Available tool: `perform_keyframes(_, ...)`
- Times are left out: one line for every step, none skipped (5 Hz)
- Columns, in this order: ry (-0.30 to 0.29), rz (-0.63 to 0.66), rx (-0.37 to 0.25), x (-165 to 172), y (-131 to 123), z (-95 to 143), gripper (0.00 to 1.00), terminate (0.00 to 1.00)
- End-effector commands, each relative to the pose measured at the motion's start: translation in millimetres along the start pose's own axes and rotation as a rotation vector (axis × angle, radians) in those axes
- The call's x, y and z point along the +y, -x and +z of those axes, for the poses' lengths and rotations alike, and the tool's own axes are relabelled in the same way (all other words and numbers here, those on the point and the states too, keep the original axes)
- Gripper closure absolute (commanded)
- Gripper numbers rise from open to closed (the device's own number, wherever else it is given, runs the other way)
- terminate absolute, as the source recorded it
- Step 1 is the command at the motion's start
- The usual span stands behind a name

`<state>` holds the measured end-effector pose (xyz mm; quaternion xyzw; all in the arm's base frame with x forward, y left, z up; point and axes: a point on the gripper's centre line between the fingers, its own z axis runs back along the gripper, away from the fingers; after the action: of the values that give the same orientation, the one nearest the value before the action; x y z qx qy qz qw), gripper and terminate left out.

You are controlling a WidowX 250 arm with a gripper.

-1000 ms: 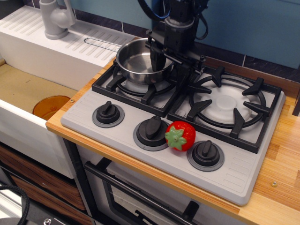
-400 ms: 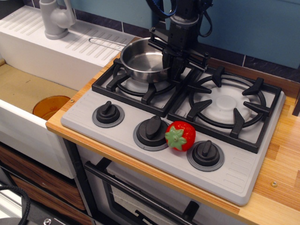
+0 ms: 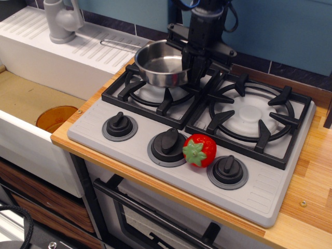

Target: Put pot or pan on stove and put strawberry in pot or pan

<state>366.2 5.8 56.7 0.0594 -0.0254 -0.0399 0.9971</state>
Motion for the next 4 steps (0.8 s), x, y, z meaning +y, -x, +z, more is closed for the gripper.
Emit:
perform_keyframes(-0.009, -0.023, -0.056, 23, -16, 69, 1.00, 0.00)
perform_keyframes(-0.006, -0.034, -0.036, 30, -10, 89, 1.00, 0.00)
perform_keyframes(-0.007, -0.021, -0.023, 19, 2, 96, 1.00, 0.00)
perform_keyframes(0.002, 0.002, -0.009, -1, 13, 103, 1.00, 0.00)
